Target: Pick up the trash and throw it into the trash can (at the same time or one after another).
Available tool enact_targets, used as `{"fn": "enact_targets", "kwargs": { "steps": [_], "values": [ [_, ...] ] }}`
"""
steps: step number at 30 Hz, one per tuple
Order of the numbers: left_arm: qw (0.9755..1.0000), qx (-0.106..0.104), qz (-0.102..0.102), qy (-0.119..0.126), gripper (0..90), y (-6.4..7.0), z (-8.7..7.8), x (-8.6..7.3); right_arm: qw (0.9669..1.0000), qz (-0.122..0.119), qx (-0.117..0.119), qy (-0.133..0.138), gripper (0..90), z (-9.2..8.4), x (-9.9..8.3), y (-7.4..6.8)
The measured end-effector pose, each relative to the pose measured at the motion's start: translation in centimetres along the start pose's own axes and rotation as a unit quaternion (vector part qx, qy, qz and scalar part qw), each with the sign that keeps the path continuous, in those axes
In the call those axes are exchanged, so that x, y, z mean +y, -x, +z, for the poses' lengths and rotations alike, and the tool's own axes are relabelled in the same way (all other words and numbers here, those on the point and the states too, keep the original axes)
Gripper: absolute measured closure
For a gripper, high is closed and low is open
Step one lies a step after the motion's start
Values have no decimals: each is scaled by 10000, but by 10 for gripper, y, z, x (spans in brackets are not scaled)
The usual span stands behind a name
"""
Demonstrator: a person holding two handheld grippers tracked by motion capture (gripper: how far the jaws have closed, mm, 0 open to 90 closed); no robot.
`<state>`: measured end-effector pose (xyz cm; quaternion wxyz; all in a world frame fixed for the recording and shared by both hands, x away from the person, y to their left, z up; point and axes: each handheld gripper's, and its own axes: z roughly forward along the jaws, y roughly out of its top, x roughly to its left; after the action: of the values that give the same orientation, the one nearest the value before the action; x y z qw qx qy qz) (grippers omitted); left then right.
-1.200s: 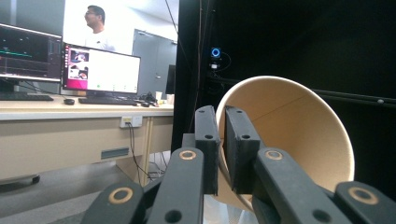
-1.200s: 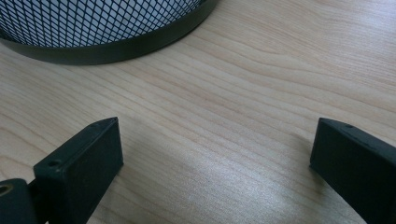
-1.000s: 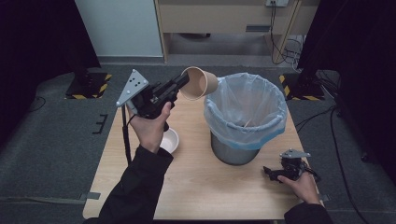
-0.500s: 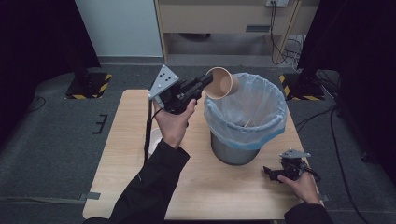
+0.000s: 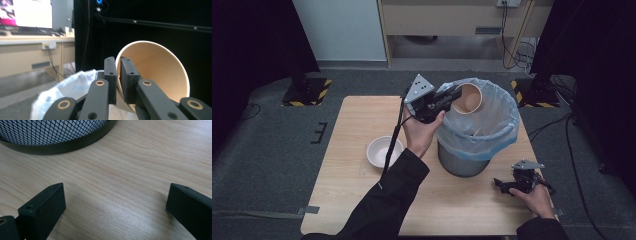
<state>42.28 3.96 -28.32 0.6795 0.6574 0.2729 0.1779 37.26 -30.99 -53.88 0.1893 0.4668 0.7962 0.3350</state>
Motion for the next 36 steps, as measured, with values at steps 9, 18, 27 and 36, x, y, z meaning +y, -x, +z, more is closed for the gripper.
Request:
{"fn": "enact_targets", "kwargs": {
  "steps": [9, 18, 27, 36],
  "values": [
    [10000, 28, 46, 81, 647, -8, -20, -1, 10000, -2, -1, 0, 26, 0, 0, 0],
    [9979, 556, 314, -57, 498, -35, -83, -3, 10000, -2, -1, 1, 26, 0, 0, 0],
    [9924, 1131, 171, -450, 381, -65, -136, -42, 10000, -3, -1, 1, 26, 0, 0, 0],
    [9788, 1716, 93, -1117, 312, -96, -159, -91, 10000, -4, -3, 1, 27, 0, 0, 0]
  ]
}}
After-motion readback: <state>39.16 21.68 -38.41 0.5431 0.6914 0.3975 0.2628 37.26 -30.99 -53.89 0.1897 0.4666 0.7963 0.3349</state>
